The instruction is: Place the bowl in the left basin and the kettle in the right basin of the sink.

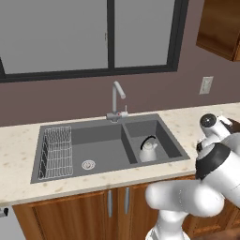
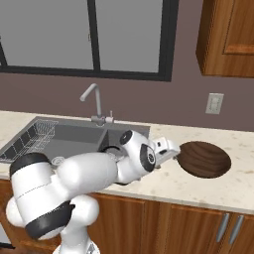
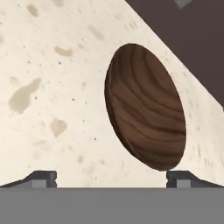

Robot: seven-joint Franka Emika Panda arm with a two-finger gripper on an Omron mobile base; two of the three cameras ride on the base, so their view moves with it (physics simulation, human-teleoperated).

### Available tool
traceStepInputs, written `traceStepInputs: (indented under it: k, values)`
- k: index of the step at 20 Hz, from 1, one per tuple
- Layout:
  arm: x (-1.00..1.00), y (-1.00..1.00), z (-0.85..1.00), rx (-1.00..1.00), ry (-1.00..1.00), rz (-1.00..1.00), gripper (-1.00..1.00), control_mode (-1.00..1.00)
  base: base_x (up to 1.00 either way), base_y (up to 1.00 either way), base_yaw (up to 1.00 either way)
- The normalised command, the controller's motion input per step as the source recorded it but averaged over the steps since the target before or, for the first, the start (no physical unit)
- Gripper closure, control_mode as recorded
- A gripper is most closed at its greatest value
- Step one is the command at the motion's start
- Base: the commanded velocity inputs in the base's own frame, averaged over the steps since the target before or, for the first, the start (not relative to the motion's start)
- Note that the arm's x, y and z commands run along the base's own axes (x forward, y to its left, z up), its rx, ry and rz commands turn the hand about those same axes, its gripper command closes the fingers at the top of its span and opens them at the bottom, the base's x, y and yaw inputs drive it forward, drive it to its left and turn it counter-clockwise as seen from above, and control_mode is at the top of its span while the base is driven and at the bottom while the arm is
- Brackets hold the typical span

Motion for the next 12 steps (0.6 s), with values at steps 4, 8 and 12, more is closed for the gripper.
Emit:
traceStepInputs:
  k: [4,8,12]
  values:
    - [0.23,-0.26,-0.35,-0.06,0.00,0.00,-1.00,-1.00,0.00,0.00,0.00]
    - [0.29,-0.26,-0.31,-0.04,0.00,0.00,-1.00,-1.00,0.00,0.00,0.00]
    - [0.32,-0.26,-0.26,-0.03,0.00,0.00,-1.00,-1.00,0.00,0.00,0.00]
